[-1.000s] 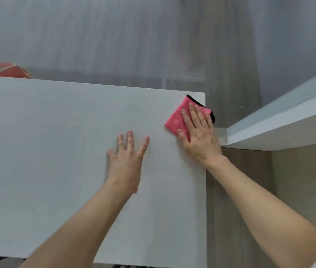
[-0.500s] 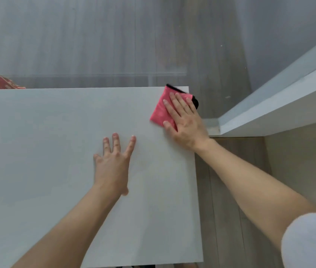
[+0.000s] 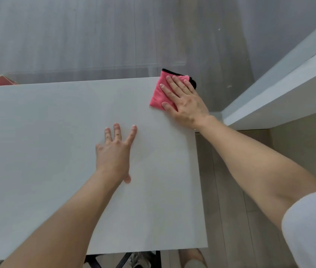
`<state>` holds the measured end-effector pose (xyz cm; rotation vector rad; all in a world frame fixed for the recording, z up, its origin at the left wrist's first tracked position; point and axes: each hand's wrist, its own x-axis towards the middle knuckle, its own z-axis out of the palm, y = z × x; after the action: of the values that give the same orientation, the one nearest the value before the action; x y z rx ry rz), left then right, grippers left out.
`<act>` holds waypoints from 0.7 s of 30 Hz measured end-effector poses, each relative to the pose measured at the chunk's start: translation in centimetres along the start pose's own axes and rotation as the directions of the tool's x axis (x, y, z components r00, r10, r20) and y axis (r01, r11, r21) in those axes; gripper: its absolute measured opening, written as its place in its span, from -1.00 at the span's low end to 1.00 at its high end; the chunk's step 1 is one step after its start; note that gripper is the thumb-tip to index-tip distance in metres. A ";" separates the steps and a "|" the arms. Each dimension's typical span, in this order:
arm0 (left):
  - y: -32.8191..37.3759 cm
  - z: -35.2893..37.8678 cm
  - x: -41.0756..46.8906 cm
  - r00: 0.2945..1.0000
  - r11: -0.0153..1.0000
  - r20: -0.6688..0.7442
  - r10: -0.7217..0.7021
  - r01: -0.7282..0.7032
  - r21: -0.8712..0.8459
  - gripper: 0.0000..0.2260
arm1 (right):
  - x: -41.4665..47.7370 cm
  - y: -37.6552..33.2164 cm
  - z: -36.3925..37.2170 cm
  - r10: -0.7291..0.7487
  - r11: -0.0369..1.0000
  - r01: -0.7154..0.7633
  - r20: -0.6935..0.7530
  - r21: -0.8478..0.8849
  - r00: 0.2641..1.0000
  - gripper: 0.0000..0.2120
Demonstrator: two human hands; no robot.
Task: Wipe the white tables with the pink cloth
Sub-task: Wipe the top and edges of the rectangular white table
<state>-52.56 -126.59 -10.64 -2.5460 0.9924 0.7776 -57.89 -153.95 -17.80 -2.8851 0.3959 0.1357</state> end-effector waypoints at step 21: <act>-7.0 13.6 -17.6 0.930 0.974 -0.337 0.148 -0.196 -0.112 -0.80 | -35.0 -19.9 9.2 0.288 0.957 -0.287 -0.031 0.042 0.957 -0.37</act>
<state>-63.62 -106.04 -10.86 -2.8028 1.3228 0.4905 -86.58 -124.18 -18.32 -2.7798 0.8160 0.1217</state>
